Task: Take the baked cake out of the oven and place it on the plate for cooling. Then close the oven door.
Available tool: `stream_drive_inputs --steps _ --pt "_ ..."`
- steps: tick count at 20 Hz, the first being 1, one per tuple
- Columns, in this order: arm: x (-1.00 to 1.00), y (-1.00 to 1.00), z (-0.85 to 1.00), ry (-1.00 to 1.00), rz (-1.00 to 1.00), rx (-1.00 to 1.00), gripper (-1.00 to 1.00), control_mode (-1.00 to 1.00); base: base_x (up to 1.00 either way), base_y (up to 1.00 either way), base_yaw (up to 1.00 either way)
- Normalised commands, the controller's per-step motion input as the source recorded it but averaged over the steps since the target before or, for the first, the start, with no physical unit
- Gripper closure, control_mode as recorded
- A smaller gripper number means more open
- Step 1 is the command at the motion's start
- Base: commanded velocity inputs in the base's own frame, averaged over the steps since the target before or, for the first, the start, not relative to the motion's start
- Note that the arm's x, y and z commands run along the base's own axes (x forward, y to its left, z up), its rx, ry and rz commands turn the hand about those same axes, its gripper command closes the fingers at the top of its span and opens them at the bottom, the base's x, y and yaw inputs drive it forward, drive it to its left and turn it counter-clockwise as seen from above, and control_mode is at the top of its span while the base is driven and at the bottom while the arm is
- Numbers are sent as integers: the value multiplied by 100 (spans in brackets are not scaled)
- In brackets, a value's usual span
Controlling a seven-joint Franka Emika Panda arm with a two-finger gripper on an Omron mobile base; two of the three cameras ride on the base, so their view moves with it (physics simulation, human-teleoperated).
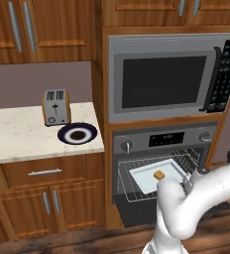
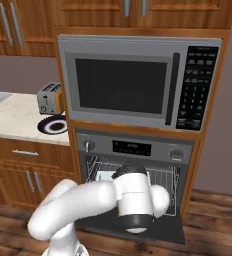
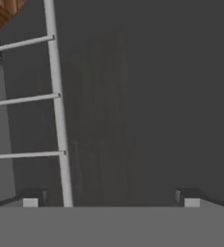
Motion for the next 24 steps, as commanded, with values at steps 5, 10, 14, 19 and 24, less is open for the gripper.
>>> stream_drive_inputs --steps 5,10,14,19,24 --pt "-59 -27 -6 1 0 0 -100 -100 0 0 0" --pt "-11 -10 0 0 0 0 -100 -100 0 0 0" --pt "0 0 0 0 0 0 -100 -100 0 0 0" --pt "1 -2 22 0 4 0 -100 -100 0 0 0" --pt "-2 -1 70 0 9 0 -100 -100 0 0 0"
